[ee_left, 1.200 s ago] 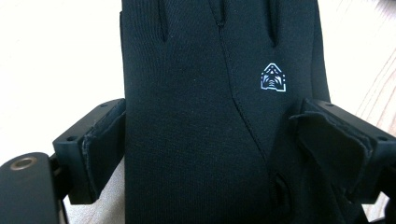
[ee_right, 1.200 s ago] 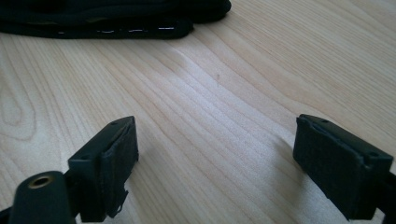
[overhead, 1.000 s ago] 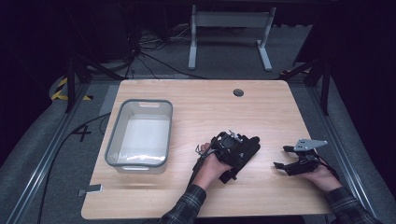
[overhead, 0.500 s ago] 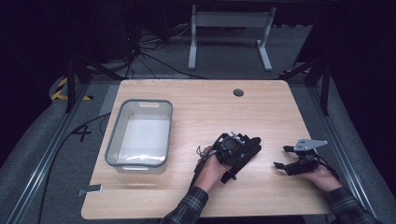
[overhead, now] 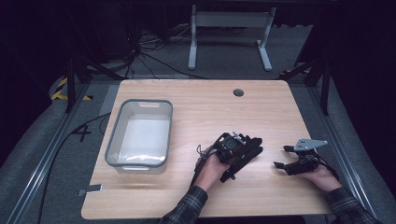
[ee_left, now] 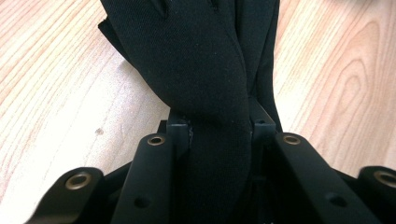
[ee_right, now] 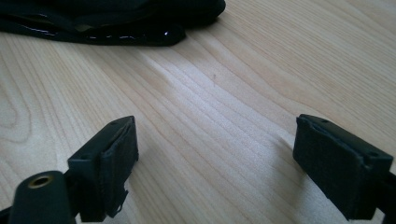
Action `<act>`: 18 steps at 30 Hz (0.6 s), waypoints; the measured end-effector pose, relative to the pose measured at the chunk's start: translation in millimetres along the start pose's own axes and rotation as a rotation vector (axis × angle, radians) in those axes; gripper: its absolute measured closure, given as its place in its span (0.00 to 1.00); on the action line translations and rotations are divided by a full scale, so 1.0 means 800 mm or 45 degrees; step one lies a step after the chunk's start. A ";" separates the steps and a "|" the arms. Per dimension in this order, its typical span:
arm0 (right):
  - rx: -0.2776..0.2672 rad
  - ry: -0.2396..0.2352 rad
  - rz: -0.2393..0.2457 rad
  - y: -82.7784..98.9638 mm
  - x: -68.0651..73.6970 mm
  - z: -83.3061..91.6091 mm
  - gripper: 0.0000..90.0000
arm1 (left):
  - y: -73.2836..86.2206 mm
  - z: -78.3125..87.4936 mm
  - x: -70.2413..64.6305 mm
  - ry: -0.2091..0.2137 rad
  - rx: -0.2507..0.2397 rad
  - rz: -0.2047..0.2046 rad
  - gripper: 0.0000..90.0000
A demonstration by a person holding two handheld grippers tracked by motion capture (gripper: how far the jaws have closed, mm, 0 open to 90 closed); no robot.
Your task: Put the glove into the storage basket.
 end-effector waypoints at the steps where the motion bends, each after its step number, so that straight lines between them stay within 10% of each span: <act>1: 0.000 0.000 0.000 0.000 0.000 0.000 0.16 | -0.001 0.001 0.000 0.001 0.001 0.001 0.79; 18: -0.001 0.000 0.001 0.000 0.000 0.000 0.16 | -0.021 0.055 0.016 -0.036 -0.051 0.046 0.79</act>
Point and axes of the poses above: each handheld gripper's, and its own axes: z roughly backward along the jaws, y roughly out of its underside, x roughly to its left, the point moved 4 cm from there along -z, roughly forward along the jaws, and after that the axes turned 12 degrees about -x, right-handed, at the moved point
